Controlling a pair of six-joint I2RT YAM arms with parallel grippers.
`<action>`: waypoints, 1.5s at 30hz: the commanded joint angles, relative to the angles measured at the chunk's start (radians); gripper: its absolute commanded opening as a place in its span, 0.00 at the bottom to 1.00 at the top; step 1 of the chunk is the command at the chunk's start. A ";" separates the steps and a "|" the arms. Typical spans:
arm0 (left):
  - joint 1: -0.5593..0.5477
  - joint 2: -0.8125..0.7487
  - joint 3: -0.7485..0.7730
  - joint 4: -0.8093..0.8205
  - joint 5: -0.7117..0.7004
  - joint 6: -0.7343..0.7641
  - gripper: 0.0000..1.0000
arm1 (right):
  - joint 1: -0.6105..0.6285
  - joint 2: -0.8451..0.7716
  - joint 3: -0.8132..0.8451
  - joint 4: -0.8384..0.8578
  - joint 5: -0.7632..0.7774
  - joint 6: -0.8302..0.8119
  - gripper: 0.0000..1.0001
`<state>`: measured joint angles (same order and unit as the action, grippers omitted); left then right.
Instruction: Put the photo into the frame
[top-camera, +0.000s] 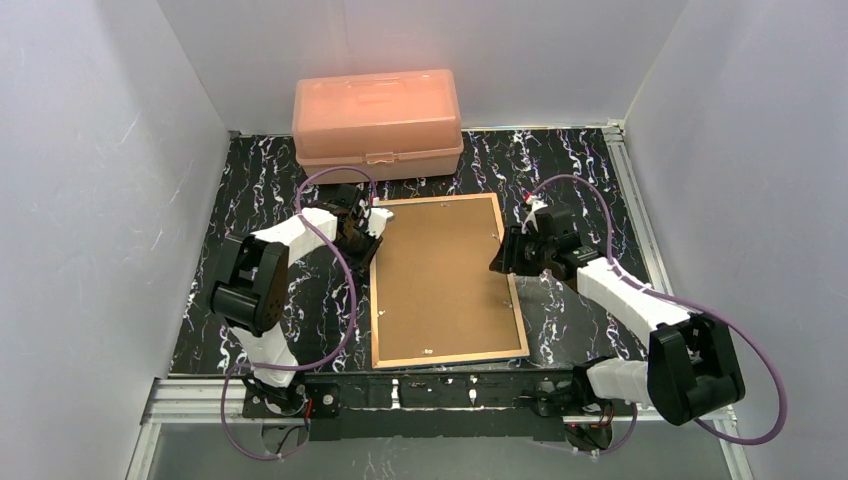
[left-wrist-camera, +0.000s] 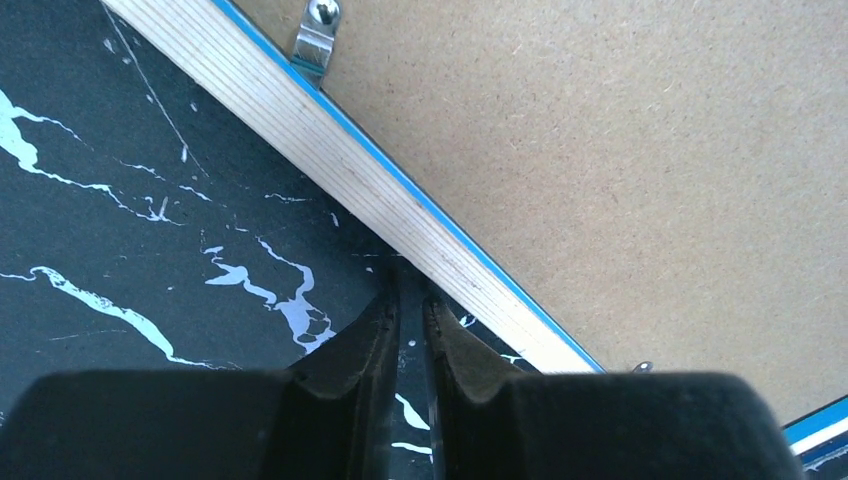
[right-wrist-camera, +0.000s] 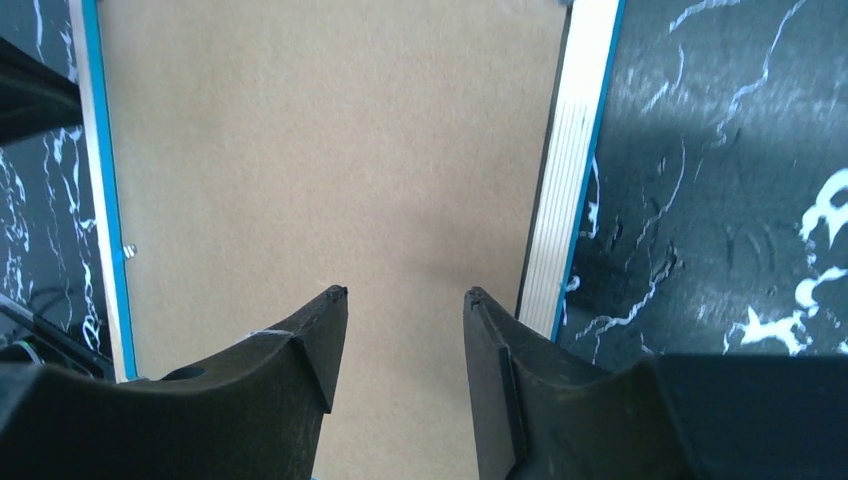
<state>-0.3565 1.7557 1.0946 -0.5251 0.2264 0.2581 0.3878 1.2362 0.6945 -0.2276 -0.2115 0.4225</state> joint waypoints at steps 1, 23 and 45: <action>0.015 -0.065 0.041 -0.060 0.032 0.001 0.13 | 0.000 0.042 0.064 0.149 0.036 0.023 0.52; 0.070 -0.093 0.092 -0.121 0.113 -0.011 0.15 | 0.053 0.351 0.242 0.289 0.130 -0.022 0.40; 0.070 -0.098 0.068 -0.115 0.119 -0.019 0.26 | 0.051 0.431 0.324 0.188 0.298 -0.160 0.57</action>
<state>-0.2882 1.7035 1.1744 -0.6140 0.3229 0.2420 0.4408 1.6474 0.9989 -0.0498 0.0563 0.2806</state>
